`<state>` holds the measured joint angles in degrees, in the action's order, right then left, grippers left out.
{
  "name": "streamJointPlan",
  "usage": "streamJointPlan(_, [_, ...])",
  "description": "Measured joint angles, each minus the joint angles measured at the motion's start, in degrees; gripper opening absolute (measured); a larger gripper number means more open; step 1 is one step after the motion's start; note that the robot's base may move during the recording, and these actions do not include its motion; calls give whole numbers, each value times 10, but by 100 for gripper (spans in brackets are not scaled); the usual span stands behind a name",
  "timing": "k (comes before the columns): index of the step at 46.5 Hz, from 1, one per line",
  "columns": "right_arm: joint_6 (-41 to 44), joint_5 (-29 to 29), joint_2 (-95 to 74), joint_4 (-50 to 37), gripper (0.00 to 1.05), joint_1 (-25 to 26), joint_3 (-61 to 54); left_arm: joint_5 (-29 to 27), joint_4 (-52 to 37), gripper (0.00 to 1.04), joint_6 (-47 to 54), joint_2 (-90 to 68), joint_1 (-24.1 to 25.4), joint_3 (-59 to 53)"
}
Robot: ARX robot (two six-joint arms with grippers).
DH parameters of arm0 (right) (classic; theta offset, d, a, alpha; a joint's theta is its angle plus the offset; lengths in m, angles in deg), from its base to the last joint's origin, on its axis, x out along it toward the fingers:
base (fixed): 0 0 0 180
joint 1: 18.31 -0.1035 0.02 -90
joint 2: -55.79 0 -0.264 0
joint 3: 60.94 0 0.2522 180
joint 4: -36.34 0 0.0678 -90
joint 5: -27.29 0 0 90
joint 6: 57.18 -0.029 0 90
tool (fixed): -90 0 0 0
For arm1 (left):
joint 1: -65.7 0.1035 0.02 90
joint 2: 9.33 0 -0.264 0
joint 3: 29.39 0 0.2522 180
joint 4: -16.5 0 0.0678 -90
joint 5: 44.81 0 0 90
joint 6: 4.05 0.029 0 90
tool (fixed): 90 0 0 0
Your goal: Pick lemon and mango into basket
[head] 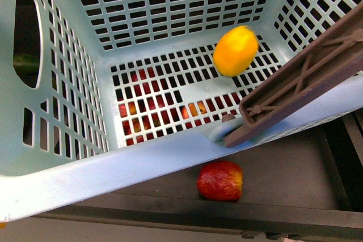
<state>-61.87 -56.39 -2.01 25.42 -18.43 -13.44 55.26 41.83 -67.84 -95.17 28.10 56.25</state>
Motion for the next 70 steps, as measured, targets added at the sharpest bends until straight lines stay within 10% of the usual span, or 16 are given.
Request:
streamJointPlan(6, [-3,79,78,37,96,42,-50,-1,0,7,0,0,0,0])
streamJointPlan(15, [33,-122,130,19,66,62,-118,1,0,7,0,0,-1,0])
streamJointPlan(36, [43,-65,223,3,1,5,-233,-1,0,7,0,0,-1,0])
streamJointPlan(45, [46,-64,262,9,3,4,-263,1,0,7,0,0,-1,0])
streamJointPlan(70, [45,-61,271,10,97,3,-269,5,0,7,0,0,-7,0])
